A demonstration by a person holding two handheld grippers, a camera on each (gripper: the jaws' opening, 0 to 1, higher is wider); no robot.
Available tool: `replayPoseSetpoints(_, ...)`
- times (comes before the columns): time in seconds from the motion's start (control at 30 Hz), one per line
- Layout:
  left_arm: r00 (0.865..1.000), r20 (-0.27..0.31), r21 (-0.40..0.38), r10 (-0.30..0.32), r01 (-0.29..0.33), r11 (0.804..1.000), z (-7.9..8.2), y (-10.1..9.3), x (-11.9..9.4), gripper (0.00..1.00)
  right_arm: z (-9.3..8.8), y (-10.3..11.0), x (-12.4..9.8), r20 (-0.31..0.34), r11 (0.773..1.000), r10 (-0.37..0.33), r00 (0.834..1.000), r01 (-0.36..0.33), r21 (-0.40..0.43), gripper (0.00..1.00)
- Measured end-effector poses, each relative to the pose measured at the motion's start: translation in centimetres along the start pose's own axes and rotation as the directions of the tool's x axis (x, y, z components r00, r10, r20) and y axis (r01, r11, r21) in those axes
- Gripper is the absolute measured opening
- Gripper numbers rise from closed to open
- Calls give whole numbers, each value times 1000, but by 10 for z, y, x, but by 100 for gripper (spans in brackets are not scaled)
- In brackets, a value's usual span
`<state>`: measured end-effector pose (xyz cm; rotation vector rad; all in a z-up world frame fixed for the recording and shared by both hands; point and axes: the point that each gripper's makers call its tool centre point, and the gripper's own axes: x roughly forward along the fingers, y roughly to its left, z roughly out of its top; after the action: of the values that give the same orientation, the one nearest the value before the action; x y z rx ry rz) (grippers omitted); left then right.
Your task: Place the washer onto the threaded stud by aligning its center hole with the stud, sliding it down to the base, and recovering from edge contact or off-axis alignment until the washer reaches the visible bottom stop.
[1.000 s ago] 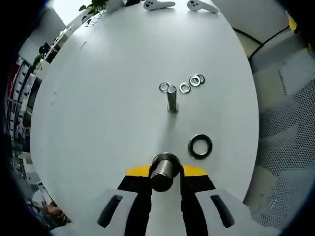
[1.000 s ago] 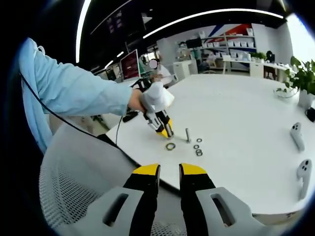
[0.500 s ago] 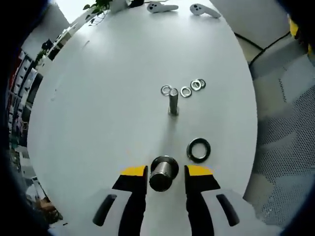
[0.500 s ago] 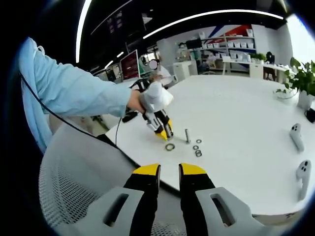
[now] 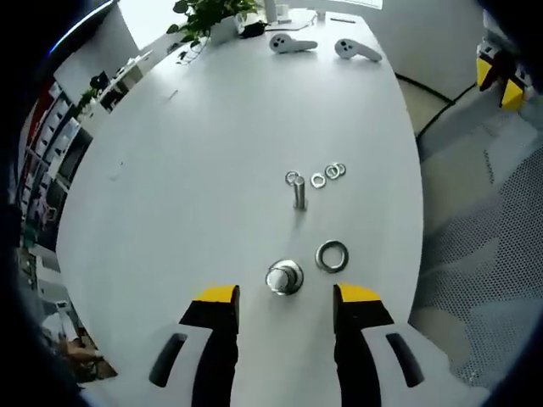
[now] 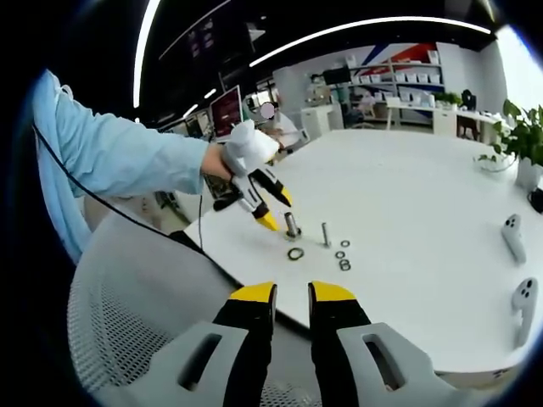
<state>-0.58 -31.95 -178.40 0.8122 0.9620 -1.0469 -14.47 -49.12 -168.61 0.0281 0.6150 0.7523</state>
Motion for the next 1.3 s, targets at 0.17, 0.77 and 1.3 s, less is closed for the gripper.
replayPoseSetpoints(0.17, 1000, 13, 25, 0, 0, 1000, 5, -13, -12, 43, 0, 0, 0, -2, 1000, 2, 1000, -2, -1, 17)
replayPoseSetpoints(0.77, 999, 11, 97, -42, 40, 994, 23, -39, 5, 41, 0, -1, -1, 7, 1000, -7, 1000, 7, 9, 18)
replayPoseSetpoints(1.3, 990, -99, 167, -102, 118, 979, 11, -50, 49, 37, 2, -1, 0, 12, 1000, -4, 1000, 4, 4, 18)
